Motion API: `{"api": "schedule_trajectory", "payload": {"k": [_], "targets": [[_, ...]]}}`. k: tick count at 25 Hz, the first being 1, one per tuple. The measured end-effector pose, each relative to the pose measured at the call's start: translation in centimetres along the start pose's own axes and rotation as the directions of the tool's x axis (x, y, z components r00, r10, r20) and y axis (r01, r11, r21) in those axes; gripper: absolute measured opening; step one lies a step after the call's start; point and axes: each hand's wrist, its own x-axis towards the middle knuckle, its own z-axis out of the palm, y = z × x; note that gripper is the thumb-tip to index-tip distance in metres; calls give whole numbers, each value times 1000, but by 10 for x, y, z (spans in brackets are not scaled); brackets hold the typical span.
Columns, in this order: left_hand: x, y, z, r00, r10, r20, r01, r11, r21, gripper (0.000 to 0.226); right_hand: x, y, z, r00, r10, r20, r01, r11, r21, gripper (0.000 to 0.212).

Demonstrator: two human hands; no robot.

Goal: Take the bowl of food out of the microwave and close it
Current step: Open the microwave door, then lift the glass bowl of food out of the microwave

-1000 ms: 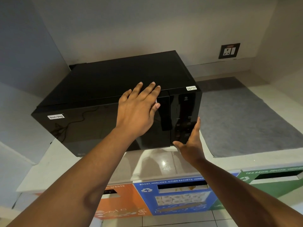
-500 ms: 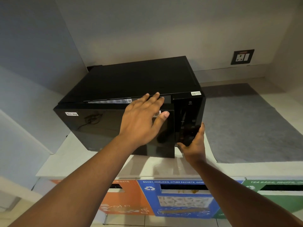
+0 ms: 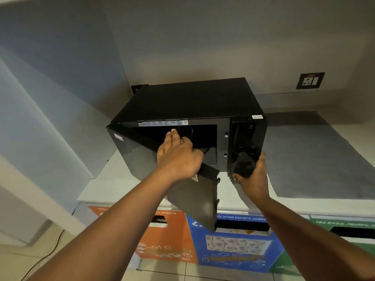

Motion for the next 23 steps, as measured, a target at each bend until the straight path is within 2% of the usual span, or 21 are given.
{"api": "schedule_trajectory", "payload": {"k": [4, 9, 13, 18, 23], "targets": [[-23, -37, -16, 987, -161, 18, 161, 986, 35, 80, -1, -12, 8, 996, 58, -73, -63, 996, -68, 118], [-33, -101, -34, 963, -270, -5, 270, 962, 40, 85, 4, -27, 25, 973, 118, -198, -140, 985, -103, 123], [-41, -138, -41, 960, -280, -17, 281, 955, 93, 89, 8, -36, 36, 948, 178, -264, -211, 972, -102, 125], [-46, -168, -46, 965, -249, -86, 261, 944, 201, 86, 15, -45, 43, 912, 251, -325, -281, 959, -49, 115], [-45, -193, -47, 962, -218, -162, 259, 918, 301, 84, 14, -45, 49, 898, 248, -364, -279, 960, -34, 111]]}}
